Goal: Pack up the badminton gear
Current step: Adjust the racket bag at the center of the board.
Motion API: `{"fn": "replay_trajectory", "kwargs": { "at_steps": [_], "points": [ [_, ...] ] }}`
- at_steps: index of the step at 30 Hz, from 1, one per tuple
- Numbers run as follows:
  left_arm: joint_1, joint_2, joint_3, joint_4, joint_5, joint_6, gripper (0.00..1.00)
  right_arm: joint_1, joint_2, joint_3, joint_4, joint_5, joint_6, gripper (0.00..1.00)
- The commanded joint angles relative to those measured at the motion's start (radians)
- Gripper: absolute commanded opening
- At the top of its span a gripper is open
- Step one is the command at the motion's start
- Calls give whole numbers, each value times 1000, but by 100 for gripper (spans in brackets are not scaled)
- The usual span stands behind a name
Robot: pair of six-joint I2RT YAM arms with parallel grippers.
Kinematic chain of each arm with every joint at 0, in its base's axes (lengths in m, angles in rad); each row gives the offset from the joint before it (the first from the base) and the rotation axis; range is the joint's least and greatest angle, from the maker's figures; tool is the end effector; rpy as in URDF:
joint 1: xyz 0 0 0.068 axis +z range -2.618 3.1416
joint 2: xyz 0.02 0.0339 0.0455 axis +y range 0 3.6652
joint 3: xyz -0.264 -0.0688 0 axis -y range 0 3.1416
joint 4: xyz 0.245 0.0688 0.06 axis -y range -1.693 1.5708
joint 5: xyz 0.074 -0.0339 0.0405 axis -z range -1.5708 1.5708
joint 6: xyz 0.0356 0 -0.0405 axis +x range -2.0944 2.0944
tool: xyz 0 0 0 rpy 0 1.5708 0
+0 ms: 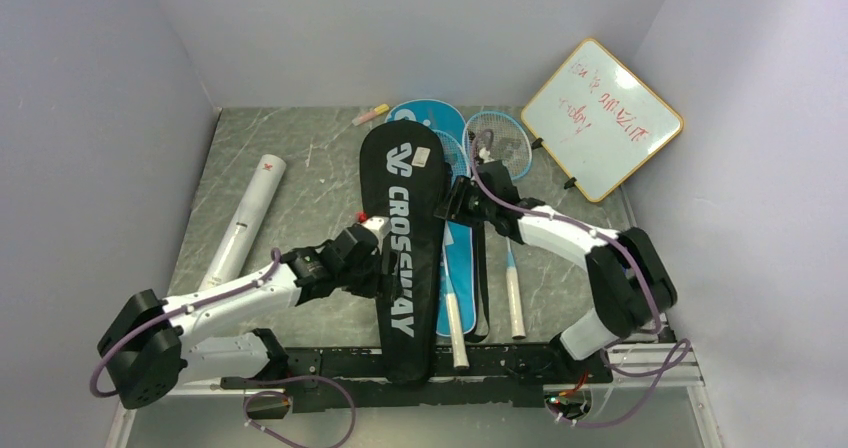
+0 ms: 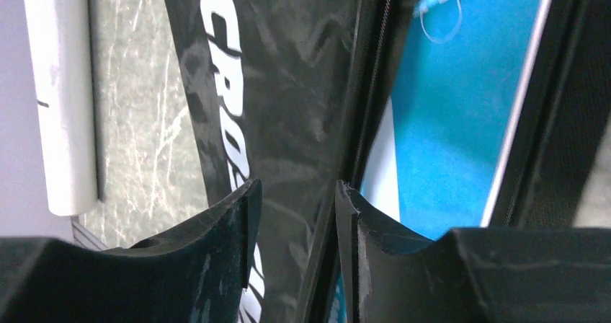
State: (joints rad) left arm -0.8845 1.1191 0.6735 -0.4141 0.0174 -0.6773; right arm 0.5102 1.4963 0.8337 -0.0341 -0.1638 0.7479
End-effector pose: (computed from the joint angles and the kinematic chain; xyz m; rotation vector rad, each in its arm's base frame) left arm 0.1410 -0.1731 0.2165 0.2734 2.5490 -0.6859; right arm 0.2713 0.1585 0.2033 0.1932 2.3939 0.8190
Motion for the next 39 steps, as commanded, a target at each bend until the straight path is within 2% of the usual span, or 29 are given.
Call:
{"fn": "replay_trajectory", "kwargs": {
  "at_steps": [1, 15, 23, 28, 31, 33, 39],
  "points": [
    [11, 39, -33, 93, 41, -24, 83, -17, 112, 96, 96, -39, -8, 44],
    [59, 83, -101, 174, 95, -25, 80, -24, 336, 253, 55, 54, -50, 42],
    [116, 153, -136, 257, 143, -15, 74, -23, 296, 256, 38, 94, -68, 42],
    [131, 181, -138, 278, 143, -7, 69, -30, 280, 284, -22, 157, -90, 52],
    [132, 185, -135, 275, 125, -4, 65, -37, 274, 279, -20, 162, -92, 53],
    [133, 186, -133, 275, 117, 1, 63, -41, 282, 273, -1, 152, -95, 52],
    [133, 203, -113, 253, 87, 18, 61, -40, 352, 298, 29, 44, -87, 41]
  ]
}}
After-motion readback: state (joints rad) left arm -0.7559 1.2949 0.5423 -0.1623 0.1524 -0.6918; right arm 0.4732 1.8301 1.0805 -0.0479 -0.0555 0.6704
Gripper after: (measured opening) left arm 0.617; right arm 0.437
